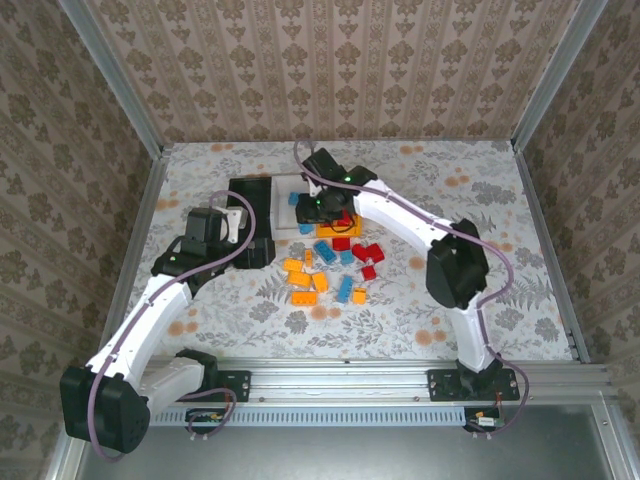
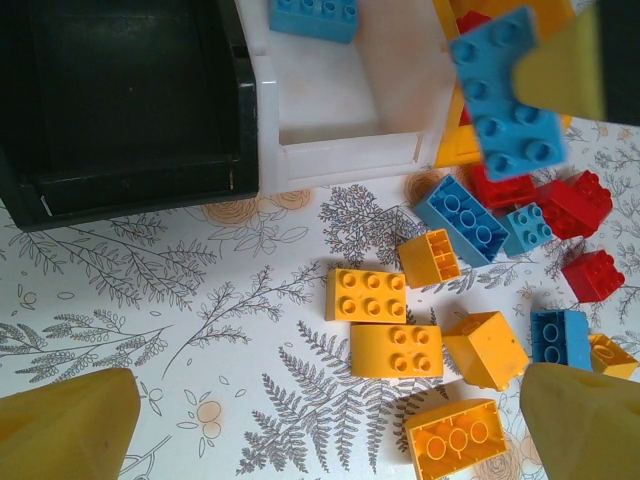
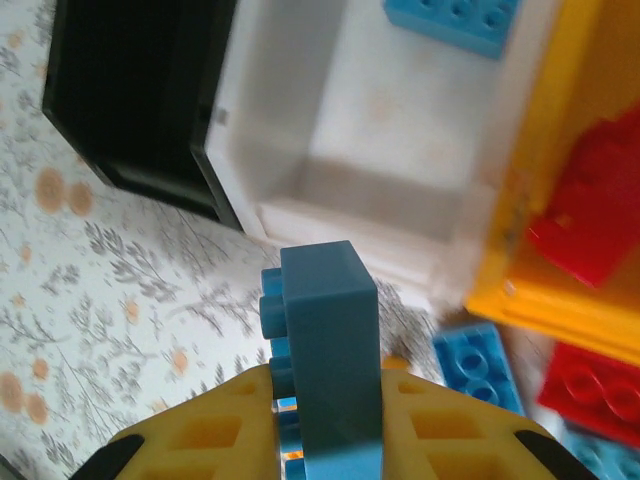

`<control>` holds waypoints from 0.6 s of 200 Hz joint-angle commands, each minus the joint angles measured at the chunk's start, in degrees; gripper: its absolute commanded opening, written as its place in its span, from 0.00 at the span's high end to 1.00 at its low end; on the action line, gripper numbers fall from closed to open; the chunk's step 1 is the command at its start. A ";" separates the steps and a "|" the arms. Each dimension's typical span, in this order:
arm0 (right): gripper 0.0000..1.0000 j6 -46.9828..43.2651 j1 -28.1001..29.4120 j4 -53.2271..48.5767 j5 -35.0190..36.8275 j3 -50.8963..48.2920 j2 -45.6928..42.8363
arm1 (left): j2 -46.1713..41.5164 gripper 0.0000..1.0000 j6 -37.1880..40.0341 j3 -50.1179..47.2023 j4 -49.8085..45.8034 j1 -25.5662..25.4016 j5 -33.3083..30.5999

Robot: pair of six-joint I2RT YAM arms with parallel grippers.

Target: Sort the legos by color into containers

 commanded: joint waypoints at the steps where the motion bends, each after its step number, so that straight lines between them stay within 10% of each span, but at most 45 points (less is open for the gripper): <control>1: 0.74 0.16 -0.58 -2.35 -3.43 7.38 5.43 | 0.67 0.00 -1.02 -0.46 0.56 0.64 1.01; 76: 0.50 -0.45 -1.96 -6.39 -3.31 17.56 9.97 | 1.93 0.00 -0.97 -0.33 0.46 0.40 2.08; 120: 0.45 -1.87 -1.81 -4.12 -0.66 -2.86 -4.68 | 3.44 0.00 0.92 1.46 -2.68 -3.47 0.85</control>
